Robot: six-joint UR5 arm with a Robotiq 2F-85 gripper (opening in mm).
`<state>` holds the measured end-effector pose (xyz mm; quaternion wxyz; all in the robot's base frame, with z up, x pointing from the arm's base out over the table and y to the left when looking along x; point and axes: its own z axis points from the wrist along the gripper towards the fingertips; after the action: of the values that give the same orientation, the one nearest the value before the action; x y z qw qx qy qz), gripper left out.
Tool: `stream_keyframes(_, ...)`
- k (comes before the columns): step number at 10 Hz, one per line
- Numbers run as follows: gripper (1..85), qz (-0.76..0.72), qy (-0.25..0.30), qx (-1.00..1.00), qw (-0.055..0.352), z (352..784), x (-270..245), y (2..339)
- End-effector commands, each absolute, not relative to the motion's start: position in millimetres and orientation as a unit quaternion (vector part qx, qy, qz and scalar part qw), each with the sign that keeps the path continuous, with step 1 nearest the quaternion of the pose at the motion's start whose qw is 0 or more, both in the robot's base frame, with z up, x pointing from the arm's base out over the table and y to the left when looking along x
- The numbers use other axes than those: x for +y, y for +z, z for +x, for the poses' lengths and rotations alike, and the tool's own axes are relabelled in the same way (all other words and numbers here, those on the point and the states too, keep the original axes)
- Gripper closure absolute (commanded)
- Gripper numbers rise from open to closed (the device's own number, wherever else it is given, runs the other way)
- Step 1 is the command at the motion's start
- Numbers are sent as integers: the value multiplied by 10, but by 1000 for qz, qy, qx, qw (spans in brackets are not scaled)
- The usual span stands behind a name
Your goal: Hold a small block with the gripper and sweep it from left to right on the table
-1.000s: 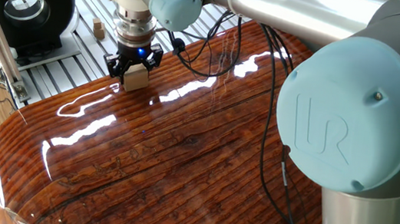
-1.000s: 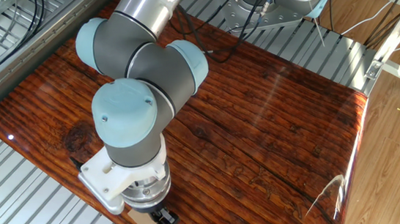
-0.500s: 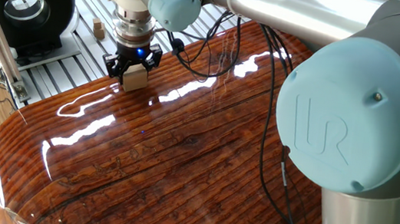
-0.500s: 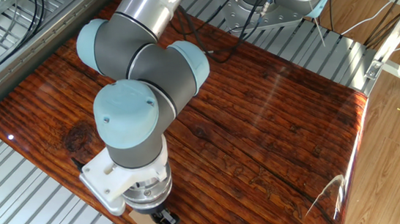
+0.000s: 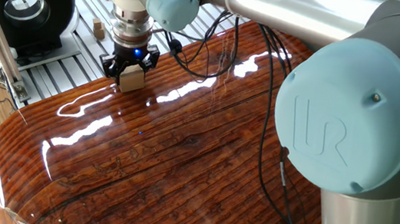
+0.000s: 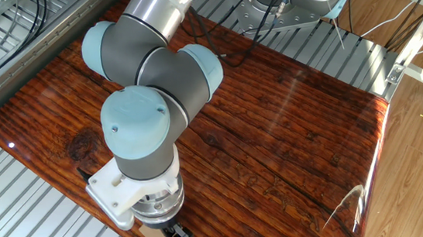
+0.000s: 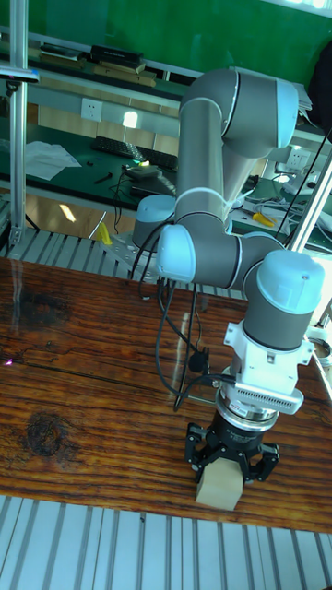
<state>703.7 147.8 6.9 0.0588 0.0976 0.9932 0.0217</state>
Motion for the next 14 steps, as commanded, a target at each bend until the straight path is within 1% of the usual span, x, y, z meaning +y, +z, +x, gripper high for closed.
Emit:
stream_keyframes(1,847,108,21,992,59,7062,1553,66)
stream_keyframes(14,847,117,25,991,58,7057,1641,69)
